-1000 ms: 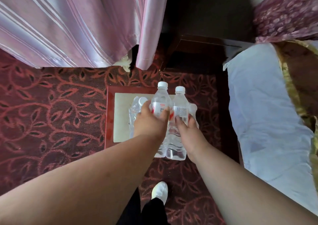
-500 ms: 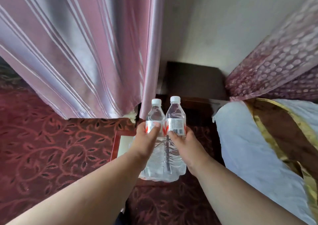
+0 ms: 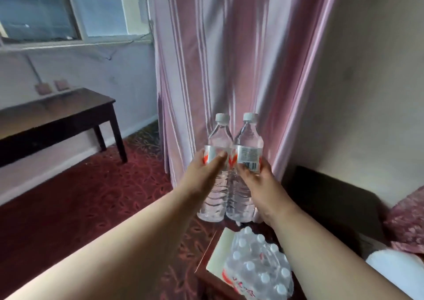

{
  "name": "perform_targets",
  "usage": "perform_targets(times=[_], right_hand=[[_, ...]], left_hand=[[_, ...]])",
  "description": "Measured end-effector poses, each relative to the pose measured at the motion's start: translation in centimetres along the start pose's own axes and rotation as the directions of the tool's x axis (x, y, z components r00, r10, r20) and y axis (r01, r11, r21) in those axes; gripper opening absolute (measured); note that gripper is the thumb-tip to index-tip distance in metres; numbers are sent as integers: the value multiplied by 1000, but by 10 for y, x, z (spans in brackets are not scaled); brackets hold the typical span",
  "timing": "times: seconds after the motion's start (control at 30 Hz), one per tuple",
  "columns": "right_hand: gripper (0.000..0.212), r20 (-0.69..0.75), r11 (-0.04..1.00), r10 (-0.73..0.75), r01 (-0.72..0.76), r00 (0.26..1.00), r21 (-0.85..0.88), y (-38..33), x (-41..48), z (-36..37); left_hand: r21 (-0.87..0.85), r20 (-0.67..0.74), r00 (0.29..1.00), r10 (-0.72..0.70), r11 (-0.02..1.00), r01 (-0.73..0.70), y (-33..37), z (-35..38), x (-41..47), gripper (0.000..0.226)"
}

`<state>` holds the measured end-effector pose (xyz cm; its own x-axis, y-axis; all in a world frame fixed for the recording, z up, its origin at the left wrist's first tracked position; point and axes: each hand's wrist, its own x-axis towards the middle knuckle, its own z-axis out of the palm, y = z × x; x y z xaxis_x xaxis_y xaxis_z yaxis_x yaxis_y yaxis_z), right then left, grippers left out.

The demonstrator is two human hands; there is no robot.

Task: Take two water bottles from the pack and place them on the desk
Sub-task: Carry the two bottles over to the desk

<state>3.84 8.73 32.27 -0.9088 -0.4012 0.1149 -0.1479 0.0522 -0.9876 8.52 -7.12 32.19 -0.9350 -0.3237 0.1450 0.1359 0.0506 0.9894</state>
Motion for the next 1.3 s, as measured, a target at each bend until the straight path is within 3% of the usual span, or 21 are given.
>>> perform_targets(times=[0.07, 0.13, 0.3, 0.37, 0.5, 0.63, 0.73, 0.87, 1.1, 1.3], right_hand=[[27, 82, 999, -36, 37, 996, 1, -15, 2, 33], [23, 172, 997, -69, 72, 983, -17, -30, 4, 69], [44, 364, 995, -99, 100, 926, 15, -45, 5, 176], [49, 430, 995, -101, 101, 897, 23, -45, 3, 229], [50, 574, 993, -116, 98, 811, 62, -51, -7, 354], [78, 690, 995, -97, 43, 717, 95, -65, -17, 490], [69, 757, 989, -96, -22, 646, 145, -74, -25, 590], [64, 826, 977, -83, -116, 558, 177, -81, -31, 701], [75, 922, 975, -30, -193, 387, 113, -72, -18, 853], [72, 966, 985, -34, -153, 256, 76, -72, 30, 976]], left_hand=[[-7, -71, 997, 37, 999, -38, 11, -36, -12, 17], [-26, -138, 989, 54, 998, -58, 20, -72, -26, 36], [-46, -290, 954, 80, 994, -97, 23, -173, -62, 21], [-62, -359, 932, 56, 995, -84, 20, -224, -80, 39], [-78, -472, 880, 51, 992, -99, 20, -341, -124, 47], [-76, -530, 847, 39, 993, -93, 29, -471, -167, 49], [-52, -541, 839, 62, 993, -107, 36, -564, -194, 47], [-61, -628, 777, 35, 994, -95, 34, -664, -221, 61], [-29, -681, 729, 72, 992, -125, 19, -790, -240, 30], [11, -761, 645, 73, 995, -99, 8, -897, -214, 33]])
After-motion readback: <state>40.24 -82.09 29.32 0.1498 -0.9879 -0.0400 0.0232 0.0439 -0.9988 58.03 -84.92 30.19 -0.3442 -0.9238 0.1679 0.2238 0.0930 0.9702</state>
